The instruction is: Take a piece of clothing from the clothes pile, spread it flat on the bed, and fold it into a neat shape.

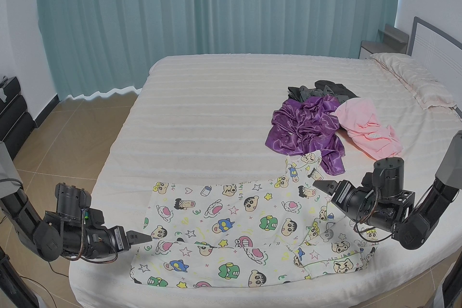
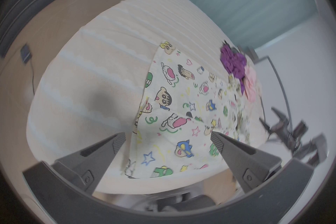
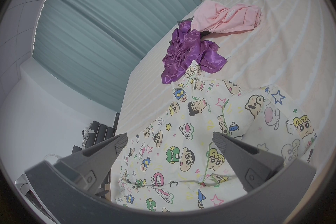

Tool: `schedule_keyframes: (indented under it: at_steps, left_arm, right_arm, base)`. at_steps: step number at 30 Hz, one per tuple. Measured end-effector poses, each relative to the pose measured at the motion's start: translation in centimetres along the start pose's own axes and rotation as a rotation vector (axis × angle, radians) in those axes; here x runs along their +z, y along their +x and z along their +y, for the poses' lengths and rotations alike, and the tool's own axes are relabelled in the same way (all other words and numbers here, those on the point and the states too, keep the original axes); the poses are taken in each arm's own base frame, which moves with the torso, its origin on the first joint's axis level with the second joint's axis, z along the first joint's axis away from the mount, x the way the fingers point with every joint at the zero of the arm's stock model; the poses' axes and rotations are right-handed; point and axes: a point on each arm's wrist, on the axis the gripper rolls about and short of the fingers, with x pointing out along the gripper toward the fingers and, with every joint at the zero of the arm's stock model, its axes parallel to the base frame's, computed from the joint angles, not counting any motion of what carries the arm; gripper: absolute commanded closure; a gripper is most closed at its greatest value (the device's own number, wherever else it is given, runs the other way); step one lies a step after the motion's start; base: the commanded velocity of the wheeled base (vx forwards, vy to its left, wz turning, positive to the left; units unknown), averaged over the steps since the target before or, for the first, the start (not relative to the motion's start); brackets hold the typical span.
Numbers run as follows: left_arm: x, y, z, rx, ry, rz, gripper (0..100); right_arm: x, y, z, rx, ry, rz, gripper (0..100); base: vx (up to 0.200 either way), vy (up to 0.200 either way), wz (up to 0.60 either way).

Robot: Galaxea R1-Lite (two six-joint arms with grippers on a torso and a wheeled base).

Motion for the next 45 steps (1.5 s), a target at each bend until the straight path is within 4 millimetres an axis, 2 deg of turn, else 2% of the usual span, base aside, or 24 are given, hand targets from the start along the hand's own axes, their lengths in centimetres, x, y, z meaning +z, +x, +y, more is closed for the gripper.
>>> schedule_keyframes:
  at_steps: [7,13,22,23,31,45]
  left_arm:
    - [0.0,1.6,2.2,-0.023,0.193,0.073,0]
    - [-0.5,2.6,3.1,-0.106,0.186,0.135,0]
    - [-1.1,3.1,3.0,-0.114,0.186,0.174,0]
    - [-1.2,3.2,2.9,-0.116,0.189,0.178,100]
    - [-1.5,3.3,2.7,-0.099,0.193,0.192,100]
    - [-3.1,2.3,2.9,-0.005,0.181,0.227,100]
  right_arm:
    - [-0.2,-0.2,-0.3,0.004,0.001,0.027,0]
    - [-0.4,-0.4,-0.6,0.007,0.005,0.055,0]
    - [-0.5,-0.4,-0.7,0.007,0.006,0.059,0]
    - [-0.5,-0.4,-0.7,0.007,0.006,0.059,0]
    - [-0.5,-0.5,-0.7,0.007,0.006,0.058,0]
    - [-0.5,-0.5,-0.6,0.009,0.006,0.057,0]
  base:
    - [0.000,0.000,0.00]
    - [0.000,0.000,0.00]
    - [0.000,0.000,0.00]
    - [0.000,0.000,0.00]
    - [0.000,0.000,0.00]
    - [0.000,0.000,0.00]
